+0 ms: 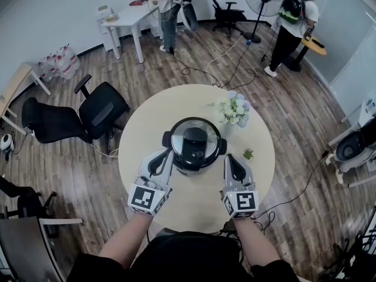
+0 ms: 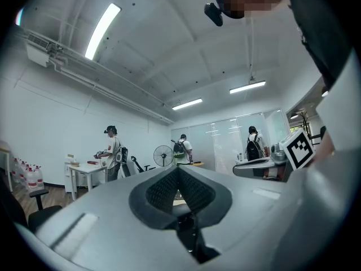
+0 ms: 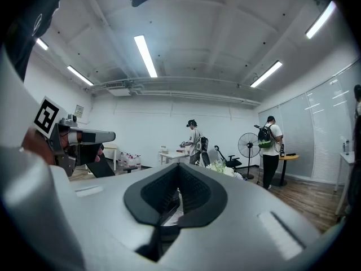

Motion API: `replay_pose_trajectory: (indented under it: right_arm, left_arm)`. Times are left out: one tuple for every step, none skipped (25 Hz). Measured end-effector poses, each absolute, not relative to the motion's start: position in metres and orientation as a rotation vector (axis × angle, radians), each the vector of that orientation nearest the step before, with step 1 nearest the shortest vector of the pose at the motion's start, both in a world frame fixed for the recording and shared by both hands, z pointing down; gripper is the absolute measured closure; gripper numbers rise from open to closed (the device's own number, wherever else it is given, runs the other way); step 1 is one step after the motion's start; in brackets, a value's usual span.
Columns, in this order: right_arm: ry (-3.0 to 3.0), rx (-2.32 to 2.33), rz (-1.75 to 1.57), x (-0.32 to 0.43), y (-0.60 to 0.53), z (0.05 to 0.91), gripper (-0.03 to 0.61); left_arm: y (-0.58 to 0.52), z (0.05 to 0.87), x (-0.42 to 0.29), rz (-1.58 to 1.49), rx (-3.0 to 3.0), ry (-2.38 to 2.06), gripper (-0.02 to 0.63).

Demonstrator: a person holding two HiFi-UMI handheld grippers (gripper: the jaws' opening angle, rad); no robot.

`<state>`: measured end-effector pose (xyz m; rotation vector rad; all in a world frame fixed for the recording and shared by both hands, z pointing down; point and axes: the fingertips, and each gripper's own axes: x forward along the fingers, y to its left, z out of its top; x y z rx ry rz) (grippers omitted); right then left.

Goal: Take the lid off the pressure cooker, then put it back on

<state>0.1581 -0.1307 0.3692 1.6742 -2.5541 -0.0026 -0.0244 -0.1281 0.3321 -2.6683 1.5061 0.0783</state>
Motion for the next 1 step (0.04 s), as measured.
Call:
replay_pose_trajectory:
  right_arm:
    - [-2.556, 1.672, -0.006, 0.1576, -0.1308, 0.3688, 0.572]
  left_arm:
    - [-0.1283, 0.3313, -0.0241, 0.079, -2.669, 1.505, 0.614]
